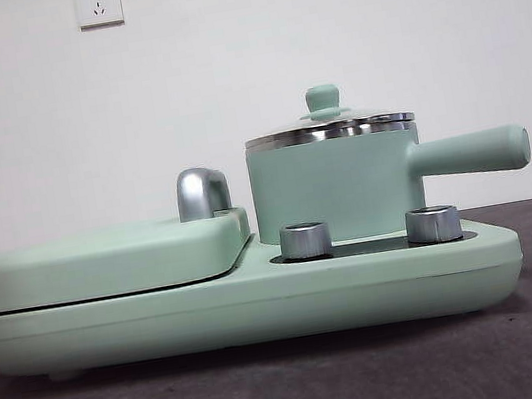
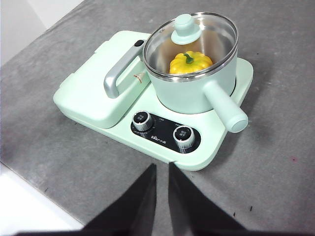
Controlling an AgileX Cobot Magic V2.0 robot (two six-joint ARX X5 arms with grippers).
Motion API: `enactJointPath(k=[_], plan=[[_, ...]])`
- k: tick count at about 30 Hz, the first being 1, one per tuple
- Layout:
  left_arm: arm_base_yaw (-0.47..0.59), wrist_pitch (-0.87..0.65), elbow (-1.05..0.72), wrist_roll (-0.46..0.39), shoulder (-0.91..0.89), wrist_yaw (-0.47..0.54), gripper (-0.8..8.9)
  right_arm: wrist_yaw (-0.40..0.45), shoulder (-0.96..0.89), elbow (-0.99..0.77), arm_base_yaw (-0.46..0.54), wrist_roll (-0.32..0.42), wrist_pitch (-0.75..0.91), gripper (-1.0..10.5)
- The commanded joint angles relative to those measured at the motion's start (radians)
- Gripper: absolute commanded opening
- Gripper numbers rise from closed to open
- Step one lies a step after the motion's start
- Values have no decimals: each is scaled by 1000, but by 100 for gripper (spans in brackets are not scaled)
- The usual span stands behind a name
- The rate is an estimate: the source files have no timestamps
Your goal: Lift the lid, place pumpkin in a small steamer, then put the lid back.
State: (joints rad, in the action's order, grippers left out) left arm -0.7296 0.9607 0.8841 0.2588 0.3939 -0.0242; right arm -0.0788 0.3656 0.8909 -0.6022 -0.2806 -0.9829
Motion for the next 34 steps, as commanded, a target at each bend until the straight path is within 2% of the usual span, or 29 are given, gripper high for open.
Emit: enactJointPath(k=[1, 5, 8, 17, 23, 28, 34], plan=[[-8, -11, 7, 8, 3, 3, 19, 1, -2, 7, -7, 8, 11, 35], [-5, -25, -2, 8, 0, 3, 19, 1, -2, 7, -7, 8, 11, 35], [55, -87, -53, 8, -37, -5, 19, 1, -2, 7, -7, 8, 11, 35], [445, -488, -443, -6, -242, -17, 19, 1, -2, 7, -7, 8, 11, 35], [635, -550, -646, -90, -363, -16, 19, 1, -2, 7, -7, 8, 11, 35], [693, -572, -734, -149, -391, -16, 19, 1, -2, 7, -7, 8, 11, 35], [696, -715, -803, -232, -391, -16, 19, 1, -2, 7, -7, 8, 11, 35]])
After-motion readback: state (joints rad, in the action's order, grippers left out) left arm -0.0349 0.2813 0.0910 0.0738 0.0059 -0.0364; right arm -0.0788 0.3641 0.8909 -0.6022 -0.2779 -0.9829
